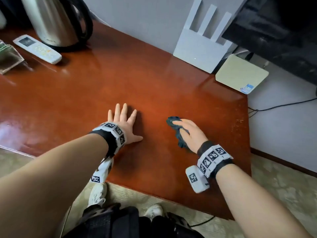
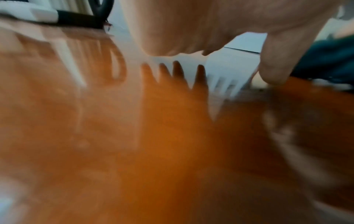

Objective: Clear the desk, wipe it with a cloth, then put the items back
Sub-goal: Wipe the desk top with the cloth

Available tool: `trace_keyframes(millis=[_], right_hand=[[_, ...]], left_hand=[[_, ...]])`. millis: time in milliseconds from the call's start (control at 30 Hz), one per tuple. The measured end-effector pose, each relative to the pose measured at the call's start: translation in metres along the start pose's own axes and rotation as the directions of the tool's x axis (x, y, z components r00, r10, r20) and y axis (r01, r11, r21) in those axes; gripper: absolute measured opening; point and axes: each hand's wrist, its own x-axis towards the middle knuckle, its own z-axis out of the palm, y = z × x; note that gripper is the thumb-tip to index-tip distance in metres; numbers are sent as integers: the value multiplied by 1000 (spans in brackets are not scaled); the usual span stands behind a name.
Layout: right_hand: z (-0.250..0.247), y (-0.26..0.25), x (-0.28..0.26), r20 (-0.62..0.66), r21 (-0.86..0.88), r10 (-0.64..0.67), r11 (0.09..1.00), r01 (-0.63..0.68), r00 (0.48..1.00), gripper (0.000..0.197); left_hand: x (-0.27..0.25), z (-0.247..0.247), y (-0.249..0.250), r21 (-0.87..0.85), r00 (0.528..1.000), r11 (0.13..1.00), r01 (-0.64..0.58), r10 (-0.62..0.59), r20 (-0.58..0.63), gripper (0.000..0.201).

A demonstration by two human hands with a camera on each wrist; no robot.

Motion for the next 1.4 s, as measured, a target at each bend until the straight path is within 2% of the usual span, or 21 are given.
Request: trace_keyframes(millis=[67, 100, 133, 167, 233, 267, 367, 500, 567, 600, 700, 800, 867, 900, 967, 1033, 1100, 1167, 1233, 1300, 1400], right_hand=[[-21, -1, 3, -129, 391, 73, 920, -17, 989, 36], [-28, 3, 6, -138, 444, 101, 896, -30, 985, 34], [-35, 10, 9, -121, 355, 119, 932, -69, 985, 33], [-39, 18, 13, -93, 181, 144, 976, -125, 985, 33], [-41, 34, 18, -29, -188, 202, 961, -204, 979, 43], [-38, 36, 18, 30, -292, 203, 938, -186, 979, 50], [-14, 34, 14, 180, -442, 123, 896, -31, 976, 59], [20, 27, -4, 148, -632, -61, 762, 142, 987, 56], [24, 38, -12, 164, -651, -129, 731, 205, 978, 53], [20, 46, -13, 156, -651, -122, 733, 195, 980, 52], [-14, 82, -14, 57, -648, 70, 762, -16, 996, 49], [-55, 113, -14, -6, -638, 315, 730, -246, 949, 49], [-71, 117, -10, -22, -574, 385, 751, -327, 923, 50], [-75, 112, -5, -15, -501, 385, 796, -340, 923, 51], [-73, 94, 5, 3, -341, 284, 902, -266, 959, 51], [-53, 63, 8, 17, -330, 84, 941, -73, 996, 52], [-19, 35, 3, 107, -434, -97, 891, 134, 990, 54], [14, 21, -9, 243, -554, -149, 790, 264, 958, 54], [28, 26, -16, 260, -635, -142, 720, 279, 955, 53], [20, 39, -19, 231, -653, -127, 714, 251, 965, 51], [-11, 68, -20, 152, -666, 24, 742, 84, 988, 50]], left_hand=[[-9, 13, 29, -69, 999, 997, 39, -39, 2, 99], [-13, 20, 40, -85, 998, 994, 63, -64, -2, 99], [-16, 27, 49, -85, 996, 993, 86, -87, -9, 100], [-19, 31, 56, -78, 994, 991, 106, -108, -17, 101], [-19, 35, 62, -76, 990, 987, 139, -142, -25, 101], [-18, 36, 63, -80, 988, 985, 152, -153, -18, 102], [-15, 37, 64, -68, 984, 982, 176, -175, 13, 111], [-12, 35, 66, -46, 980, 980, 194, -191, 63, 126], [-12, 33, 67, -46, 977, 978, 203, -199, 74, 128], [-12, 32, 67, -53, 976, 977, 207, -203, 77, 129], [-14, 32, 69, -65, 974, 974, 217, -211, 87, 129], [-14, 31, 70, -65, 972, 972, 224, -218, 93, 129], [-14, 30, 70, -69, 971, 972, 226, -219, 95, 130], [-14, 30, 70, -73, 971, 971, 227, -220, 95, 130], [-13, 30, 69, -75, 970, 971, 229, -221, 99, 130], [-13, 31, 69, -80, 972, 971, 225, -218, 89, 129], [-14, 32, 69, -87, 974, 971, 221, -215, 72, 129], [-14, 32, 68, -87, 975, 972, 216, -211, 66, 129], [-13, 33, 67, -84, 975, 973, 216, -210, 70, 129], [-13, 33, 67, -95, 976, 972, 213, -207, 69, 130], [-15, 35, 67, -118, 978, 971, 207, -202, 54, 130]])
